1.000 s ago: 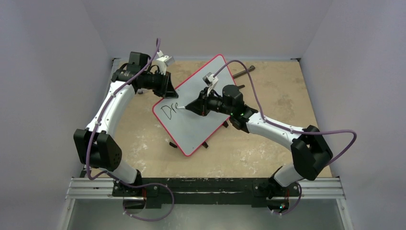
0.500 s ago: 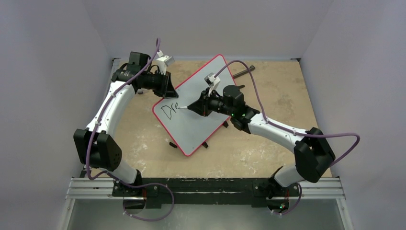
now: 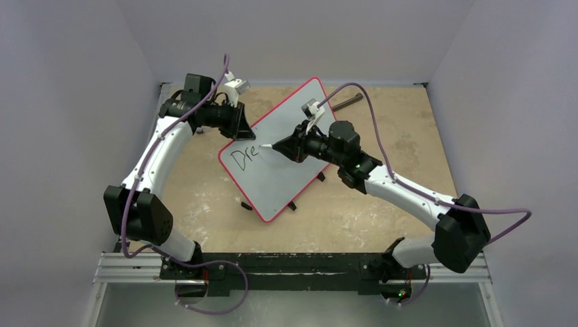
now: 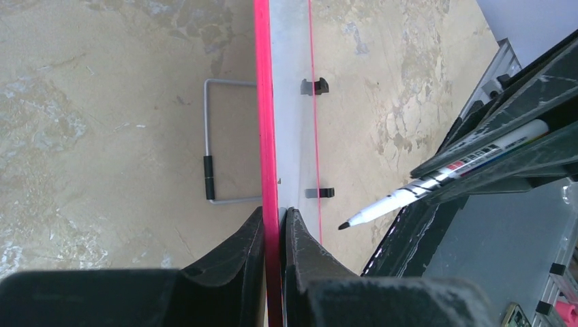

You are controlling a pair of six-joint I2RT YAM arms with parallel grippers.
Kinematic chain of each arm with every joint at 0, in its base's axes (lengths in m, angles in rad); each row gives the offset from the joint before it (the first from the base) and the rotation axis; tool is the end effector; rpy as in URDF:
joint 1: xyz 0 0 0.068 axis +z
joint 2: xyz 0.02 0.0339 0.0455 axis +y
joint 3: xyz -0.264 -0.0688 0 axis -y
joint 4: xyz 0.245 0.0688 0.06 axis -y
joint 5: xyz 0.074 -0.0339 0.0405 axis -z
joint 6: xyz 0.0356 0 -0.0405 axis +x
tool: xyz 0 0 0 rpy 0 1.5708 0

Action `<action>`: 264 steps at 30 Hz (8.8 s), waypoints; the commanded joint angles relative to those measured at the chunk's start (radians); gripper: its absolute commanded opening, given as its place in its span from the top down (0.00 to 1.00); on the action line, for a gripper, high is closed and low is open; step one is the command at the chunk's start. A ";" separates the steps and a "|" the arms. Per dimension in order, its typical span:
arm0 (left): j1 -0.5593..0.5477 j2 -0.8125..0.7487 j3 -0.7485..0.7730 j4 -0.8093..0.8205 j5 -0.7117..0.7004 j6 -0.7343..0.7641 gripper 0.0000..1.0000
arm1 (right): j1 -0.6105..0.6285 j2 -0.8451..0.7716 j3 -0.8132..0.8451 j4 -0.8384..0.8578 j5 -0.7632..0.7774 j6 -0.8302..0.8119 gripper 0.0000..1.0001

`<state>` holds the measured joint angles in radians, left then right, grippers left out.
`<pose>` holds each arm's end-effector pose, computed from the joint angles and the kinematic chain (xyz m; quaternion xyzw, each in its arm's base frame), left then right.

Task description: Write a sentence on the whiteboard

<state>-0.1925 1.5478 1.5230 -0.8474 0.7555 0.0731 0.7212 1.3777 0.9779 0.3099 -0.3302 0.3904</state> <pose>0.3139 -0.0861 0.3548 0.2408 0.8490 -0.3649 0.2969 0.2369 0.2237 0.3228 -0.2292 0.6999 0.4542 0.5013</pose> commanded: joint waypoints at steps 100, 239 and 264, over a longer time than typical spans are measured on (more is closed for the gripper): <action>-0.016 -0.055 0.030 0.047 0.002 0.087 1.00 | -0.042 0.063 -0.005 0.042 0.017 -0.002 1.00; -0.035 -0.095 0.002 0.058 -0.012 0.058 1.00 | -0.042 0.025 0.063 -0.022 0.137 -0.072 1.00; -0.036 -0.096 0.002 0.054 -0.015 0.059 1.00 | -0.043 -0.001 -0.018 -0.045 0.153 -0.063 1.00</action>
<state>-0.2127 1.5047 1.5070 -0.8543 0.7128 0.0875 0.6800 1.3933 0.9871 0.2760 -0.2180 0.3294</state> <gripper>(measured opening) 0.108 0.096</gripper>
